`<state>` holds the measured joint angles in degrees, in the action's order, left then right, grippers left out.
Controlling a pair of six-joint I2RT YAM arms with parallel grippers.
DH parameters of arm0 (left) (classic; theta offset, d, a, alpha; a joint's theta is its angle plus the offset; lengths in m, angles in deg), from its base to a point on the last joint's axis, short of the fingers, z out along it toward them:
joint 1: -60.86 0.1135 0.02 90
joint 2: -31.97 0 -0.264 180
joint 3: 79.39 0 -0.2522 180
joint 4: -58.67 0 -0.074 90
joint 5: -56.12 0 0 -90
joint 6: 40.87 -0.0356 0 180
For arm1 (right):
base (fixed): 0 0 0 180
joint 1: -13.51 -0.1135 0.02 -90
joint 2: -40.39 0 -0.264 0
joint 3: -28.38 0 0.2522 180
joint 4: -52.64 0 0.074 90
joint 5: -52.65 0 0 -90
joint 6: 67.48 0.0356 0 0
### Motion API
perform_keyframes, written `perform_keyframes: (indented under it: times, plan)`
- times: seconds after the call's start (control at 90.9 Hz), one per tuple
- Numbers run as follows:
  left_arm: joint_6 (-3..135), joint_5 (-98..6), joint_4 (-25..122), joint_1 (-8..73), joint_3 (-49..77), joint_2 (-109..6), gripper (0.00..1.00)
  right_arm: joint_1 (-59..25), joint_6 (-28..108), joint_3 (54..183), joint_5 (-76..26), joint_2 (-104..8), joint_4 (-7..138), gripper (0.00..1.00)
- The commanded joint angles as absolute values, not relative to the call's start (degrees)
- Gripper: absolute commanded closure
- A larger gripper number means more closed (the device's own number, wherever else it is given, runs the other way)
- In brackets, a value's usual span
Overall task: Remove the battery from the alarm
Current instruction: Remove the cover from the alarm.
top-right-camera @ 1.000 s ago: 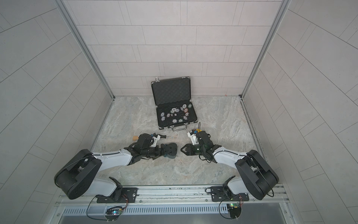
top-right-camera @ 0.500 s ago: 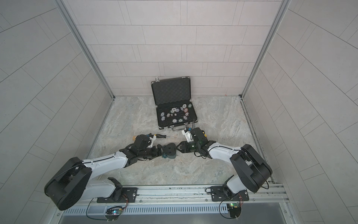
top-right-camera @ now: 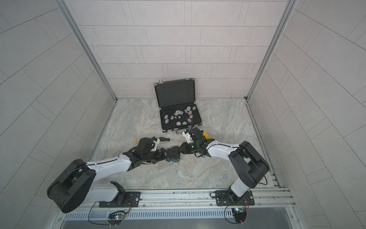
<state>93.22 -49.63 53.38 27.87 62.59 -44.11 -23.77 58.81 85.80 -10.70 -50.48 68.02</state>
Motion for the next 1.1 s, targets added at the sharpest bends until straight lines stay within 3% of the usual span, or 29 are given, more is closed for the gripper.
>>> perform_keyframes:
  times: [0.0,0.33,0.671,1.09]
  plan:
    - [92.0,-50.1,50.8,28.1,62.8,-45.5,0.35,-24.2,58.0,85.5,-15.2,-50.2,75.3,0.75]
    - [92.1,-50.7,50.7,28.1,62.8,-46.0,0.36,-26.2,58.5,86.0,-19.6,-48.3,80.9,0.76]
    - [92.2,-51.5,51.2,28.2,62.8,-46.5,0.37,-30.7,62.2,95.7,-31.8,-56.4,98.0,0.85]
    - [92.4,-52.1,52.1,28.2,63.0,-47.5,0.37,-32.8,62.3,98.1,-35.1,-55.2,102.3,0.8]
